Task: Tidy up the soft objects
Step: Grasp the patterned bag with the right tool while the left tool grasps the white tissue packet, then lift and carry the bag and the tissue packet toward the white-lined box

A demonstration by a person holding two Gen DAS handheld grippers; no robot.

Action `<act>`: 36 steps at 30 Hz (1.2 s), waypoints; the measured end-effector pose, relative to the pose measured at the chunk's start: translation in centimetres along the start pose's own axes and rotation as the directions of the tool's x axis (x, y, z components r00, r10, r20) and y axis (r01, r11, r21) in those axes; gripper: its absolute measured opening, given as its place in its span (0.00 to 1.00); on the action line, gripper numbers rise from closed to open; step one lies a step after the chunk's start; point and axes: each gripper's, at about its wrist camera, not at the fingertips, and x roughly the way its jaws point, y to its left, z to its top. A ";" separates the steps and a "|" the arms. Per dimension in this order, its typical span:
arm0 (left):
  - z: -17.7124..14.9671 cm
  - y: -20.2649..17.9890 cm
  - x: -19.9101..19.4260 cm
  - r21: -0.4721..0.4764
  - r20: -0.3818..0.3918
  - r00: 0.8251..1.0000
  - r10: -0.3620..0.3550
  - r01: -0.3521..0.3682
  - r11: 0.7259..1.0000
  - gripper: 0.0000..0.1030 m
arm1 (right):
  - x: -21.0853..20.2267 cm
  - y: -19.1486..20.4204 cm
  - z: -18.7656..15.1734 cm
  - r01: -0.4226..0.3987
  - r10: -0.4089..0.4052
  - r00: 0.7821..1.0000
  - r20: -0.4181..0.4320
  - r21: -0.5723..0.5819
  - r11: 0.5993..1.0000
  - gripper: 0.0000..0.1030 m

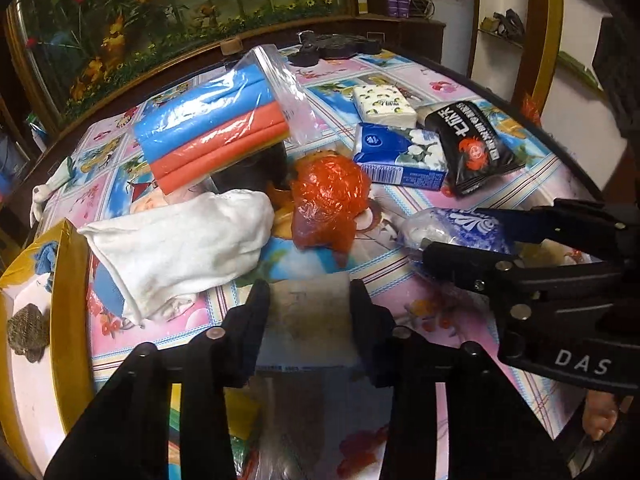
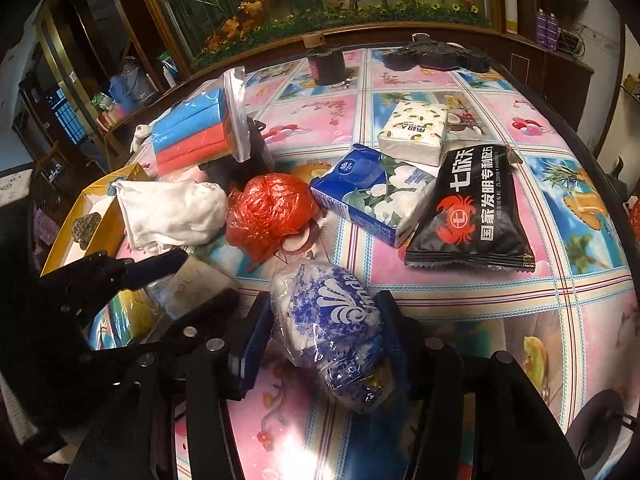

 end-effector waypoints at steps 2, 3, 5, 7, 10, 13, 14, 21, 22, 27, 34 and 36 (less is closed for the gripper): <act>-0.2 0.6 -1.4 -0.042 0.029 0.999 -0.046 0.047 0.998 0.32 | -0.2 -0.1 0.0 -0.010 0.010 1.000 0.005 0.009 1.000 0.47; -0.2 0.8 -2.0 -0.057 0.042 0.997 -0.064 0.067 0.996 0.29 | -0.5 -0.2 -0.1 -0.017 0.017 1.000 0.010 0.015 1.000 0.46; -0.2 1.3 -3.2 -0.087 0.068 0.992 -0.107 0.113 0.990 0.12 | -1.1 -0.3 -0.1 -0.023 0.023 0.999 0.027 0.023 0.999 0.46; -0.3 1.9 -4.8 -0.118 0.107 0.984 -0.146 0.158 0.980 0.12 | -1.9 -0.3 -0.1 -0.031 0.030 0.998 0.050 0.032 0.999 0.46; -0.7 2.4 -6.7 -0.137 0.155 0.971 -0.182 0.204 0.969 0.07 | -3.1 -0.1 -0.2 -0.040 0.037 0.996 0.080 0.036 0.999 0.46; -1.4 3.4 -8.5 -0.166 0.201 0.954 -0.220 0.255 0.952 0.06 | -4.4 0.2 -0.4 -0.041 0.037 0.994 0.105 0.035 0.999 0.46; -1.5 3.8 -8.9 -0.175 0.211 0.953 -0.218 0.256 0.951 0.06 | -4.8 0.3 -0.5 -0.043 0.039 0.993 0.112 0.035 0.998 0.46; -2.2 4.7 -6.7 -0.170 0.100 0.981 -0.164 0.179 0.969 0.39 | -7.1 0.4 -1.7 -0.043 0.036 0.989 0.145 0.043 0.998 0.46; -2.0 4.2 -6.0 -0.161 0.084 0.985 -0.148 0.160 0.974 0.58 | -7.3 0.3 -1.9 -0.045 0.038 0.989 0.145 0.049 0.998 0.46; -1.0 2.2 -1.7 -0.145 -0.027 0.999 -0.038 0.034 0.989 0.70 | -7.3 -0.5 -2.9 -0.054 0.044 0.991 0.129 0.078 0.995 0.46; -0.1 -1.8 1.7 -0.032 -0.094 0.994 0.051 -0.054 0.998 0.79 | -6.7 -2.0 -3.5 -0.069 0.055 0.992 0.116 0.122 0.990 0.46; -0.5 -2.7 1.5 0.006 -0.074 0.997 0.005 -0.004 1.000 0.65 | -6.6 -2.4 -3.6 -0.075 0.059 0.991 0.118 0.132 0.988 0.46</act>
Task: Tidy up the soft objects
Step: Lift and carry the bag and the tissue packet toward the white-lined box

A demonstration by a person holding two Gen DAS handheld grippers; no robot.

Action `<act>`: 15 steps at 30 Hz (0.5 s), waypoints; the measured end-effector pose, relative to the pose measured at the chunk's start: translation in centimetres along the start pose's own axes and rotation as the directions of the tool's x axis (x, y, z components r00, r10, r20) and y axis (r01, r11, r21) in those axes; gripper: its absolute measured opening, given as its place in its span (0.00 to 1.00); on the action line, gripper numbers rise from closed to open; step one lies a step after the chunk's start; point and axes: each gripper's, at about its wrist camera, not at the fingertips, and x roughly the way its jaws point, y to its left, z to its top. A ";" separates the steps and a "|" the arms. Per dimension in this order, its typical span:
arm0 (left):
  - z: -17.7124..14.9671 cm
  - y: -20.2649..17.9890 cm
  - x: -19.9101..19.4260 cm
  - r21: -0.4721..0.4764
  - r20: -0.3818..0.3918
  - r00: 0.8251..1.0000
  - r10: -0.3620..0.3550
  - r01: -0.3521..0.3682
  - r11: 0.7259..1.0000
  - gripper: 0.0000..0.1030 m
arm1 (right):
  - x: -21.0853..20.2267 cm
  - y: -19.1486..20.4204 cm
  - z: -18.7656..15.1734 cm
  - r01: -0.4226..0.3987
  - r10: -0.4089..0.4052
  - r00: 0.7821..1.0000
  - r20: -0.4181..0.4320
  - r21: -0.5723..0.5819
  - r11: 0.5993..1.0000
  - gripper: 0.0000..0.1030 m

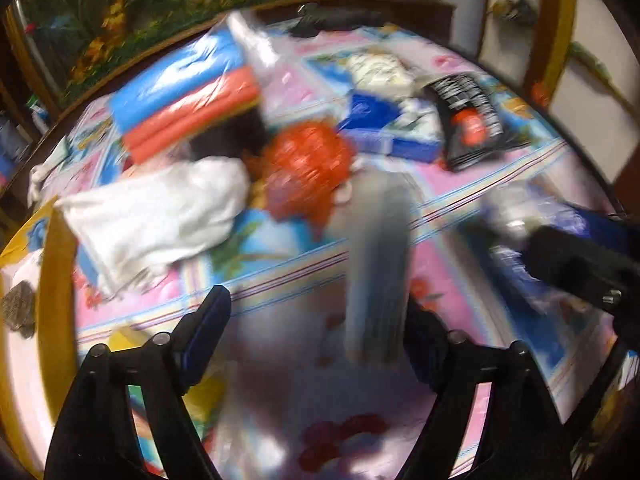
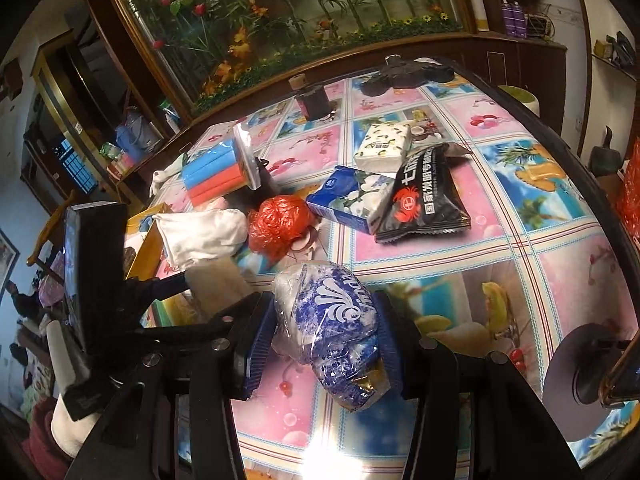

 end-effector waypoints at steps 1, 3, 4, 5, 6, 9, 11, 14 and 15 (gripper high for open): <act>-0.2 -0.3 -0.3 0.019 0.011 0.999 -0.049 0.049 0.999 0.31 | 0.1 -0.2 -0.1 -0.003 0.003 1.000 0.000 0.005 1.000 0.46; -0.3 -0.5 -0.5 0.015 -0.003 0.996 -0.090 0.090 0.996 0.00 | 0.1 -0.6 -0.2 -0.006 0.006 1.000 0.002 0.011 1.000 0.46; -0.5 -0.4 -0.8 0.008 0.012 0.994 -0.108 0.108 0.994 0.00 | 0.2 -0.7 -0.3 -0.004 0.004 1.000 0.002 0.013 1.000 0.46; -0.6 -0.4 -1.1 0.007 0.026 0.992 -0.121 0.121 0.993 0.00 | 0.3 -0.9 -0.3 -0.004 0.004 1.000 0.002 0.017 1.000 0.46; -0.7 -0.3 -1.6 0.002 0.039 0.989 -0.139 0.139 0.990 0.00 | 0.4 -1.0 -0.4 -0.006 0.006 1.000 0.000 0.022 1.000 0.46; -1.0 0.7 -3.3 -0.034 0.088 0.978 -0.191 0.195 0.980 0.00 | 0.4 -1.2 -0.6 -0.004 0.004 1.000 0.005 0.027 1.000 0.46; -1.3 1.5 -4.5 -0.055 0.121 0.969 -0.214 0.222 0.974 0.00 | 0.3 -1.3 -0.7 -0.001 0.001 1.000 0.006 0.028 1.000 0.46; -1.3 2.3 -5.4 -0.076 0.134 0.966 -0.220 0.231 0.970 0.00 | 0.2 -1.2 -0.8 0.004 -0.004 1.000 0.006 0.032 0.999 0.46; -1.3 2.5 -5.4 -0.077 0.130 0.967 -0.219 0.230 0.970 0.00 | 0.1 -1.2 -0.8 0.006 -0.007 1.000 0.007 0.032 0.999 0.46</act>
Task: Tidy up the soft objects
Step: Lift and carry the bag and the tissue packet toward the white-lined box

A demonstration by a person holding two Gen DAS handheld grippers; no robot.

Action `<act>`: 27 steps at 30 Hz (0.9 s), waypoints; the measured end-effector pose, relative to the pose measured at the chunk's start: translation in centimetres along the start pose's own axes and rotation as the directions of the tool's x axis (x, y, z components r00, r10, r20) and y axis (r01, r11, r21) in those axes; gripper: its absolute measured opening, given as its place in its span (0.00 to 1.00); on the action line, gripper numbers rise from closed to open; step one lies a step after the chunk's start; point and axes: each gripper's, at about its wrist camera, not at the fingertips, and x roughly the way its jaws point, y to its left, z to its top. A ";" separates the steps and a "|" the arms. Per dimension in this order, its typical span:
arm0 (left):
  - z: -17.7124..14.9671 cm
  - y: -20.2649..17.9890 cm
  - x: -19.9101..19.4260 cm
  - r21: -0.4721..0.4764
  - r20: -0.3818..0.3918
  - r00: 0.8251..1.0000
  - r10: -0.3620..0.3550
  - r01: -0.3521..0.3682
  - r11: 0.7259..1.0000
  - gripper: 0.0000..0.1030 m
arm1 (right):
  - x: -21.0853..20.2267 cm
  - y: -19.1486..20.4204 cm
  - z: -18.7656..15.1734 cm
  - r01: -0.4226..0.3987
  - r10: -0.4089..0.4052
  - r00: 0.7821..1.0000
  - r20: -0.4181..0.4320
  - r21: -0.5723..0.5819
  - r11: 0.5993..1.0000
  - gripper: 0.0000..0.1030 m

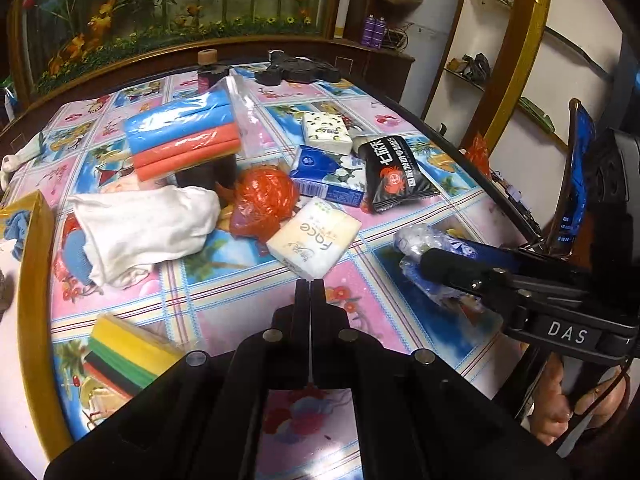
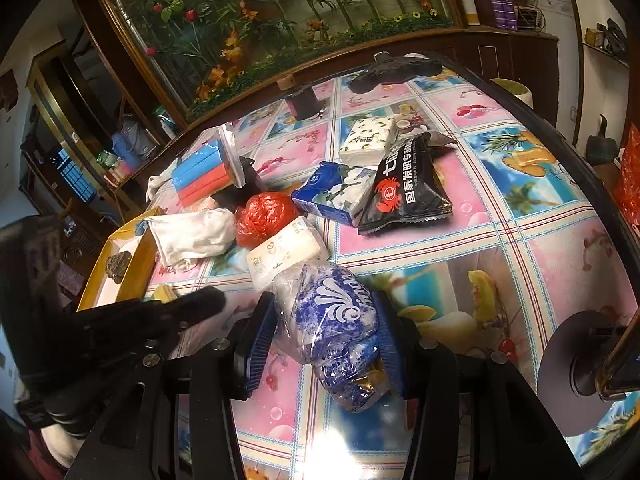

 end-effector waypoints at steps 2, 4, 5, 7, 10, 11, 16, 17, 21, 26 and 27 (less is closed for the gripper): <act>0.1 0.2 0.2 0.016 0.002 1.000 0.004 -0.004 1.000 0.04 | -0.2 0.1 -0.1 0.005 -0.005 1.000 0.005 0.000 1.000 0.46; 0.6 -0.3 0.8 0.063 0.001 0.999 0.032 -0.032 0.998 0.27 | -0.5 0.2 -0.2 0.008 -0.008 1.000 0.011 0.000 1.000 0.46; 0.9 -0.7 1.3 0.088 0.002 0.999 0.046 -0.046 0.995 0.56 | -0.6 0.1 -0.2 0.008 -0.008 1.000 0.013 0.001 1.000 0.46; 1.6 -1.6 2.2 0.151 0.029 0.996 0.083 -0.087 0.985 0.72 | -0.8 -0.1 -0.3 0.007 -0.007 1.000 0.015 0.006 1.000 0.46; 3.0 -2.8 4.7 0.248 0.005 0.995 0.103 -0.101 0.963 0.72 | -1.1 -0.5 -0.7 -0.001 0.001 1.000 0.016 0.021 1.000 0.46; 3.3 -3.0 5.6 0.268 -0.005 0.994 0.112 -0.107 0.957 0.72 | -1.1 -0.6 -0.8 -0.004 0.004 1.000 0.015 0.027 1.000 0.46; 3.7 -3.7 8.9 0.331 -0.060 0.991 0.121 -0.094 0.939 0.71 | -0.9 -1.1 -1.3 0.019 -0.019 1.000 0.005 0.041 0.999 0.46; 3.6 -3.7 8.9 0.326 -0.059 0.993 0.106 -0.081 0.942 0.69 | -0.8 -1.3 -1.4 0.032 -0.032 0.999 0.004 0.041 0.999 0.46; 3.6 -3.6 8.4 0.269 -0.079 0.996 0.045 -0.022 0.963 0.45 | -0.6 -2.7 -1.7 -0.017 0.017 1.000 -0.003 0.098 0.995 0.46; 2.8 -3.9 6.8 0.239 -0.055 0.998 0.018 -0.004 0.971 0.39 | -0.6 -2.5 -1.9 -0.019 0.019 1.000 0.001 0.089 0.996 0.46; 2.7 -3.9 6.3 0.226 -0.046 0.999 0.010 0.001 0.974 0.39 | -0.6 -2.5 -1.9 -0.019 0.019 1.000 0.002 0.087 0.996 0.46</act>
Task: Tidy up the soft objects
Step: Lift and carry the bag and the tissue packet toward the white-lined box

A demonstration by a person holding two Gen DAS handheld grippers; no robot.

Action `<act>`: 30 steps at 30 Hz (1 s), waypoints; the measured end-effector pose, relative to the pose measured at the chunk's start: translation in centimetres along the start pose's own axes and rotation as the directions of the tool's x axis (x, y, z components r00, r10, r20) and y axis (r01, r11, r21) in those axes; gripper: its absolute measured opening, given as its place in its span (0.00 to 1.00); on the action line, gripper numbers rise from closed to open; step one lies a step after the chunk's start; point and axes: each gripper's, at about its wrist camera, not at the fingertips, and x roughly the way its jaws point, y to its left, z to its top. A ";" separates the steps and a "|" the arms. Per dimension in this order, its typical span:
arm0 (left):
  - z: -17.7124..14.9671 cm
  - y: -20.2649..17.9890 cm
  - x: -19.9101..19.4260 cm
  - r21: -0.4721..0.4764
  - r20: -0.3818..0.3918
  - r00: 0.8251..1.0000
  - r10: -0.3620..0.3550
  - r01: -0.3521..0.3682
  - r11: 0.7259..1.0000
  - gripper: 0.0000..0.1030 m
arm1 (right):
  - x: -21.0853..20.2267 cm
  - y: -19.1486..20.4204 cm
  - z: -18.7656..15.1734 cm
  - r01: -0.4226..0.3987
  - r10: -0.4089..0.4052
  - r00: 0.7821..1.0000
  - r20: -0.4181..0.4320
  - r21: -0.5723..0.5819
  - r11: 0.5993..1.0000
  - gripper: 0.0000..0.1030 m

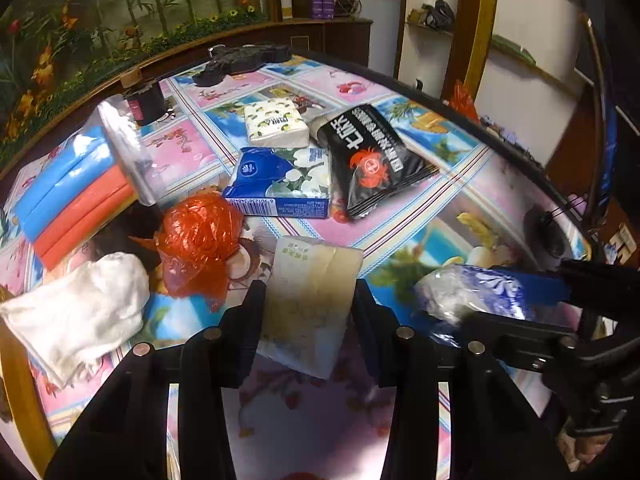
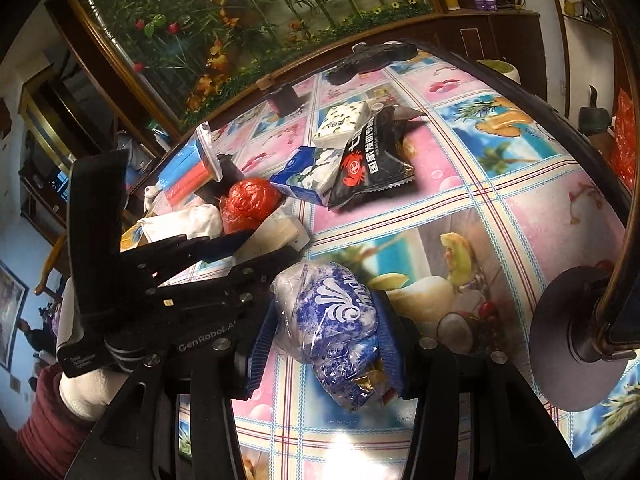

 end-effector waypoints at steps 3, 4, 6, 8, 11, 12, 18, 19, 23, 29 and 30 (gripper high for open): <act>-0.1 0.2 -2.1 -0.038 0.041 0.999 -0.024 0.025 0.999 0.39 | -0.2 0.0 -0.1 0.004 -0.004 1.000 0.004 -0.002 1.000 0.46; -0.3 0.3 -2.9 -0.049 0.056 0.998 -0.034 0.036 0.998 0.39 | -0.2 0.1 -0.2 0.005 -0.005 1.000 0.004 0.000 1.000 0.46; -0.7 0.4 -4.8 -0.068 0.093 0.994 -0.049 0.055 0.996 0.39 | -0.4 0.1 -0.2 0.007 -0.007 1.000 0.006 0.001 1.000 0.46; -1.3 0.9 -6.6 -0.095 0.125 0.990 -0.068 0.081 0.992 0.39 | -0.5 0.3 -0.3 0.010 -0.010 1.000 0.008 -0.002 1.000 0.46; -2.5 2.4 -9.4 -0.148 0.172 0.981 -0.088 0.115 0.982 0.39 | -1.0 0.9 -0.3 0.013 -0.012 1.000 0.013 -0.016 1.000 0.46; -3.1 3.2 -10.4 -0.171 0.188 0.978 -0.092 0.125 0.977 0.40 | -1.1 1.2 -0.3 0.012 -0.012 1.000 0.014 -0.023 1.000 0.46; -6.0 9.1 -15.8 -0.290 0.251 0.968 -0.024 0.099 0.952 0.40 | -1.1 4.7 0.0 -0.005 0.006 1.000 0.009 -0.104 0.995 0.46; -6.5 10.2 -16.6 -0.307 0.255 0.967 0.001 0.080 0.948 0.40 | -1.0 5.4 0.1 -0.013 0.013 1.000 0.006 -0.119 0.993 0.46; -8.6 15.0 -18.5 -0.394 0.244 0.961 0.127 -0.021 0.919 0.40 | 0.1 9.2 0.7 -0.059 0.056 0.998 -0.019 -0.187 0.981 0.46; -12.0 22.8 -18.6 -0.530 0.167 0.955 0.245 -0.122 0.839 0.40 | 2.9 15.7 2.0 -0.160 0.145 0.987 -0.075 -0.273 0.948 0.46; -12.5 23.9 -18.4 -0.548 0.153 0.953 0.262 -0.139 0.825 0.40 | 3.6 17.0 2.2 -0.180 0.161 0.983 -0.089 -0.290 0.940 0.46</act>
